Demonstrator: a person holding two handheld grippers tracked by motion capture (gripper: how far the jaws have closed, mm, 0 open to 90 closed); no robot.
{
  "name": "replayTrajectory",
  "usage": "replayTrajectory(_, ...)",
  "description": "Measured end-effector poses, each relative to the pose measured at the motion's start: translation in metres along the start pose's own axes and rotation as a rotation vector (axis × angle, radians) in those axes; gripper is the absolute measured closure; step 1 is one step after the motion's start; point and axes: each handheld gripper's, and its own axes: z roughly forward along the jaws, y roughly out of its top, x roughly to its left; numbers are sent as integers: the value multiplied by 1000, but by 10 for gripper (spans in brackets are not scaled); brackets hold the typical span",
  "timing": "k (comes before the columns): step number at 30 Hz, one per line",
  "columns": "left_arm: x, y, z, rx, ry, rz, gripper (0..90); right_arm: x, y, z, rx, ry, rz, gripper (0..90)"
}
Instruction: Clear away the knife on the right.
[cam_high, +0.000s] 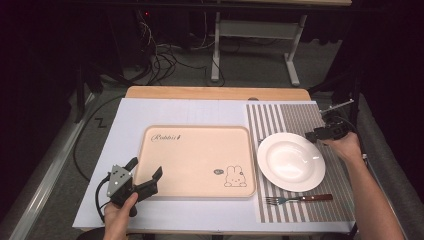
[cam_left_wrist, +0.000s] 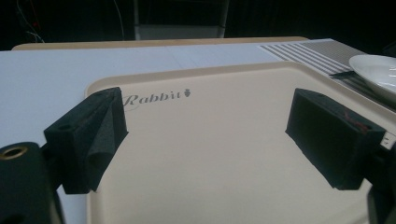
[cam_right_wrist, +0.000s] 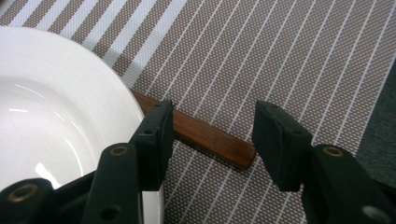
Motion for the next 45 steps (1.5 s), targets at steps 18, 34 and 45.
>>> replayTrajectory(18,-2,0,0,5,4,14,128,-7,4,12,74,40,-62,536)
replayTrajectory(34,-1,-1,-1,0,4,8,128,-8,1,17,90,29,-70,568)
replayTrajectory(45,-1,0,-1,-2,3,5,128,-7,1,18,93,23,-89,557)
